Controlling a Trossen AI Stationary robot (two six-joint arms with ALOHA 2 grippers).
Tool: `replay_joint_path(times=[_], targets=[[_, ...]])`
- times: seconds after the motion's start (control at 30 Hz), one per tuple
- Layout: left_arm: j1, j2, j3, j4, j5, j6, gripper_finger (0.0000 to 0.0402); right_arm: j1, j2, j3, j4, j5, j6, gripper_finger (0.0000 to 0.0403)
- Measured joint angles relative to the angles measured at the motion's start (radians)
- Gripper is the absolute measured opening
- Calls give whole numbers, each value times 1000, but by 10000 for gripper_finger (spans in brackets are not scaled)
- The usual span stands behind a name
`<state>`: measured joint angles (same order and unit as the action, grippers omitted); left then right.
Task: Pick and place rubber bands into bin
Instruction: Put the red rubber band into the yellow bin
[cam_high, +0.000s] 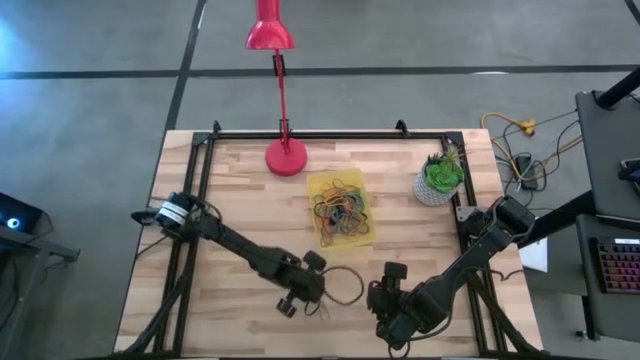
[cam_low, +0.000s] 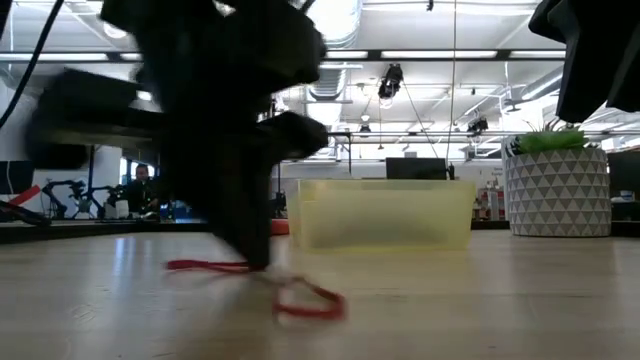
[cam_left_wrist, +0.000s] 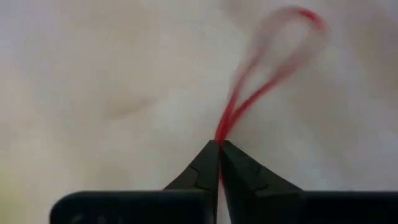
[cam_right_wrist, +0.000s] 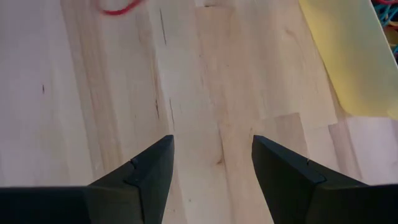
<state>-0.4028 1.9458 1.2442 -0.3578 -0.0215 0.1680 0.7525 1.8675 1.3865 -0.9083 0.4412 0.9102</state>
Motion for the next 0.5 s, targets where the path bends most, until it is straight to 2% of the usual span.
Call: replay_joint_path(times=[0.13, 0.37, 0.43, 0.5], targets=[[10, -64, 66, -68, -122, 42, 1, 0, 0, 0, -1, 0, 6, 203], [28, -193, 185, -186, -224, 109, 1, 0, 0, -2, -20, 3, 7, 203], [43, -225, 189, -194, -166, 89, 0, 0, 0, -5, -29, 3, 7, 203], [57, -228, 168, -199, -41, 32, 0, 0, 0, -6, -31, 3, 7, 203]])
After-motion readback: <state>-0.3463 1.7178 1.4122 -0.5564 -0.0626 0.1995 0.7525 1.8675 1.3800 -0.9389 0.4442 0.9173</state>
